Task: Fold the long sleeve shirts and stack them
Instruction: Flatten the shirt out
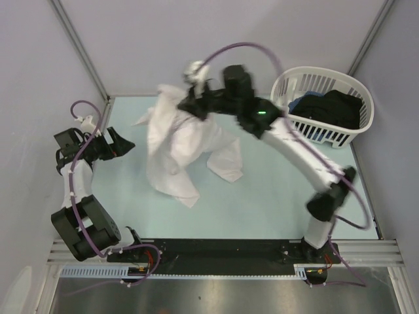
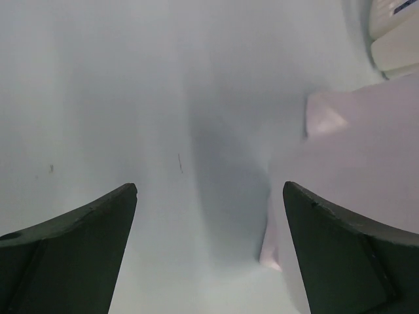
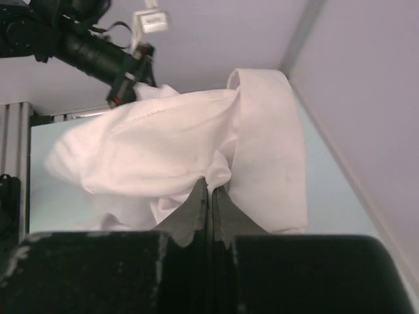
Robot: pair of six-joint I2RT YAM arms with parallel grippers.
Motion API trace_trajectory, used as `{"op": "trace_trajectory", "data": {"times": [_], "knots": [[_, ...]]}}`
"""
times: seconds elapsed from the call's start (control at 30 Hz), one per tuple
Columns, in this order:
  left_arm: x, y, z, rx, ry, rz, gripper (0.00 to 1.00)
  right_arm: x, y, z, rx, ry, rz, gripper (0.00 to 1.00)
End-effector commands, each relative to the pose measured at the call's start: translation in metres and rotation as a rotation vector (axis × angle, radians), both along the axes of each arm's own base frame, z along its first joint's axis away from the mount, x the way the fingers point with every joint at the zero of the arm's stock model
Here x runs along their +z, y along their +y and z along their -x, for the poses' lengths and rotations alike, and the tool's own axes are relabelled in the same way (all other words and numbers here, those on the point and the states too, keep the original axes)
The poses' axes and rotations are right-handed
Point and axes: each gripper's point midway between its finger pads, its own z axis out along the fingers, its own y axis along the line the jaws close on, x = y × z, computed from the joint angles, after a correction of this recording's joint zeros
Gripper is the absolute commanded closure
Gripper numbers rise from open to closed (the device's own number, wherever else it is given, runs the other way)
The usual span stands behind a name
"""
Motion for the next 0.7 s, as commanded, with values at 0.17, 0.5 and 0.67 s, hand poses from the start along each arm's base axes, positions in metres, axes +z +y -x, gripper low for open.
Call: {"op": "trace_trajectory", "data": {"times": [0.17, 0.5, 0.67], "knots": [[0.019, -0.042, 0.003, -0.318, -0.138, -0.204, 0.01, -0.173, -0.338, 0.054, -0.383, 0.219, 0.474, 0.04], [-0.054, -0.184, 0.060, -0.833, -0.067, -0.338, 0.01, -0.208, -0.371, 0.067, -0.439, 0.413, 0.539, 0.00], [-0.092, -0.228, 0.080, -0.983, -0.015, -0.384, 0.01, -0.256, -0.362, 0.056, -0.449, 0.569, 0.628, 0.02]]}}
